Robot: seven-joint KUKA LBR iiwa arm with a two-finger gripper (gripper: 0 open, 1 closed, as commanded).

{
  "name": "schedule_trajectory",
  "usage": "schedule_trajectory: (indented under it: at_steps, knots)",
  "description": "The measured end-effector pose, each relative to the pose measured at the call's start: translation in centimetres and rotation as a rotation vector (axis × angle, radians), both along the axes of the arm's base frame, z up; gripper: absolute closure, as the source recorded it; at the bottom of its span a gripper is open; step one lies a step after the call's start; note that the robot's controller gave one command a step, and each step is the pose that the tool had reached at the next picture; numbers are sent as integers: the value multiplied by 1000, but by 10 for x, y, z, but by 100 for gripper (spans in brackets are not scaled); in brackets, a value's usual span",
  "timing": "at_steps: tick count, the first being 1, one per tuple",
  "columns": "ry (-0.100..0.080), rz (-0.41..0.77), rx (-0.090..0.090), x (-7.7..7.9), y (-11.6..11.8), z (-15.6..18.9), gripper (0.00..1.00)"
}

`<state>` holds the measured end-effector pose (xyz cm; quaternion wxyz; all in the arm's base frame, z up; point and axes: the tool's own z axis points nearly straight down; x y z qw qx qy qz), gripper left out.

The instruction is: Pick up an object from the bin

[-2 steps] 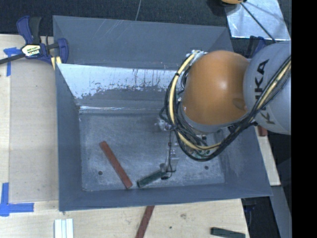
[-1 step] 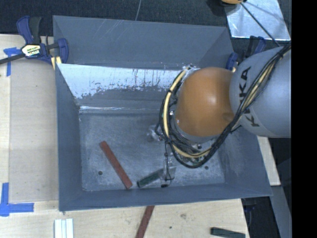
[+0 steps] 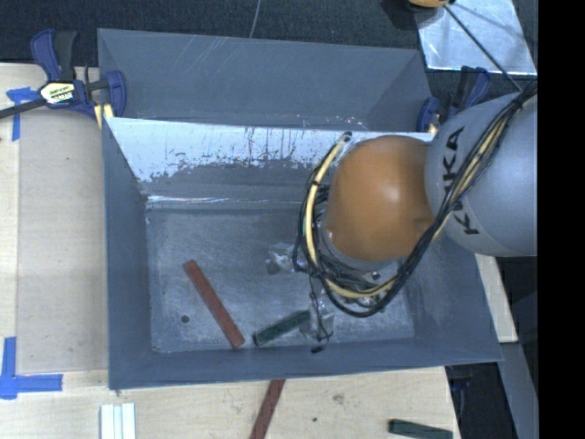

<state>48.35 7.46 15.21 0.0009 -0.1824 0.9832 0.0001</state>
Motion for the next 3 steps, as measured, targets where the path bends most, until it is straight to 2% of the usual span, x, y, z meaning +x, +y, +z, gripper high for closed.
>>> schedule_trajectory:
  at_steps: [1,2,3]
  knots:
    - [2,143,0,11,8,-31,0]
    - [-2,348,0,2,14,-72,0]
    - [-3,361,0,1,16,-82,100]
